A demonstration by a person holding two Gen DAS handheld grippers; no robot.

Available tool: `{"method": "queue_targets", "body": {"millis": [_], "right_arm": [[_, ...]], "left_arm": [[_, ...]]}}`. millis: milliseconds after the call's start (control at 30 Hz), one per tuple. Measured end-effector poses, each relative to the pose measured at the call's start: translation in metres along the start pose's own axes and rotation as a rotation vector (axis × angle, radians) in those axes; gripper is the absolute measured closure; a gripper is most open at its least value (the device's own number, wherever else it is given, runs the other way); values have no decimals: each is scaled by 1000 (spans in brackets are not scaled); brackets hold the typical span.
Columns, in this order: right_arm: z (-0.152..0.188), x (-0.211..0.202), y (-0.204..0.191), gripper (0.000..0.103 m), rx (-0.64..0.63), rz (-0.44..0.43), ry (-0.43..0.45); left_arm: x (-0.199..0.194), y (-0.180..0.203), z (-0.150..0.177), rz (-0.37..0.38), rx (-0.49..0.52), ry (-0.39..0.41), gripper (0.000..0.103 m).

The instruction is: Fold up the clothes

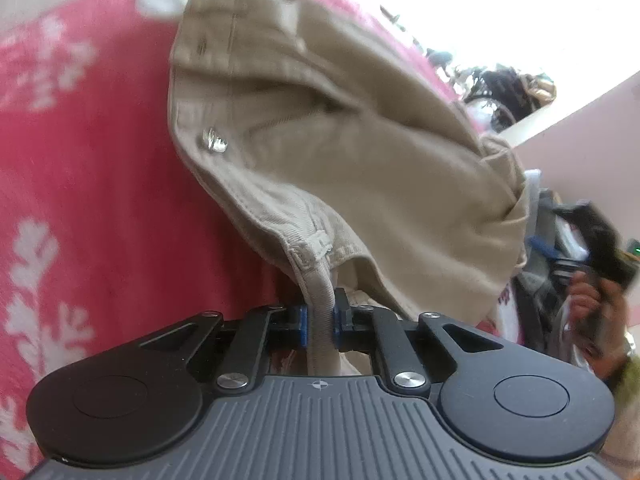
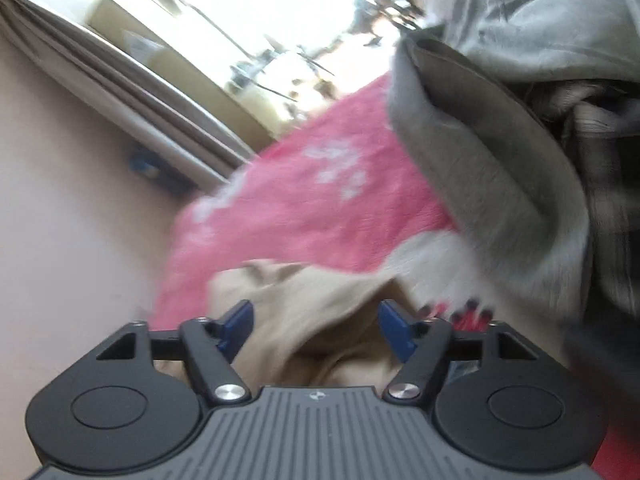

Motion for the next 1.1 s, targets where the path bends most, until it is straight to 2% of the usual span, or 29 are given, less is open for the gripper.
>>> {"method": "queue_targets", "body": {"millis": [100, 133, 167, 200, 233, 267, 300, 400, 567, 633, 700, 733, 800, 833, 867, 933, 967, 1000, 1067, 1100], "right_arm": [[-3, 45, 15, 27, 89, 30, -132], [3, 53, 16, 26, 134, -22, -180], [9, 62, 18, 33, 178, -74, -229], [14, 69, 17, 47, 214, -121, -269], [18, 66, 11, 55, 205, -141, -267], [22, 61, 5, 76, 193, -159, -262], [23, 51, -2, 88, 163, -170, -242], [22, 9, -18, 92, 89, -216, -172], [27, -118, -27, 93, -92, -304, -42], [49, -147, -12, 93, -155, -264, -55], [71, -177, 3, 94, -217, -223, -68], [81, -192, 11, 94, -249, -203, -74], [104, -217, 27, 93, -310, -151, -96], [121, -206, 43, 91, -334, -60, -161], [137, -196, 59, 84, -356, 31, -225], [167, -175, 91, 82, -426, 234, -340], [176, -169, 104, 82, -480, 334, -379], [179, -168, 112, 82, -521, 408, -394], [169, -180, 119, 81, -544, 449, -375], [158, -190, 118, 73, -541, 434, -356]], "left_arm": [[-13, 1, -10, -6, 3, 56, 95], [-18, 1, -14, -8, 4, 75, 96], [-23, 1, -18, -11, 4, 95, 96], [-28, 1, -23, -16, 5, 118, 96], [-33, 0, -28, -21, 6, 142, 96], [-38, 0, -33, -25, 5, 168, 97], [-43, 1, -39, -29, 5, 194, 97], [-64, 2, -59, -20, 8, 276, 97], [-113, 14, -90, 12, 72, 358, 97], [-130, 14, -96, 30, 92, 354, 97], [-138, 10, -98, 52, 89, 317, 97], [-137, 6, -96, 61, 86, 279, 97], [-122, -3, -84, 65, 89, 145, 97], [-115, -8, -77, 68, 90, 78, 96], [-107, -14, -69, 56, 92, 20, 94], [-88, -29, -47, -20, 101, -61, 90], [-81, -36, -37, -60, 108, -94, 79], [-78, -41, -29, -91, 116, -107, 75], [-82, -44, -21, -110, 127, -107, 69], [-88, -44, -21, -107, 123, -98, 66]]}}
Point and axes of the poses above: each gripper's, at about its wrist camera, not at the fingertips, and x roughly the way its jaws point, y to its right, z to its underside, the point moved 3 cm from there along x, roughly the way its jaws point, and after that the axes turned 12 degrees about z, right-handed, at the moved point
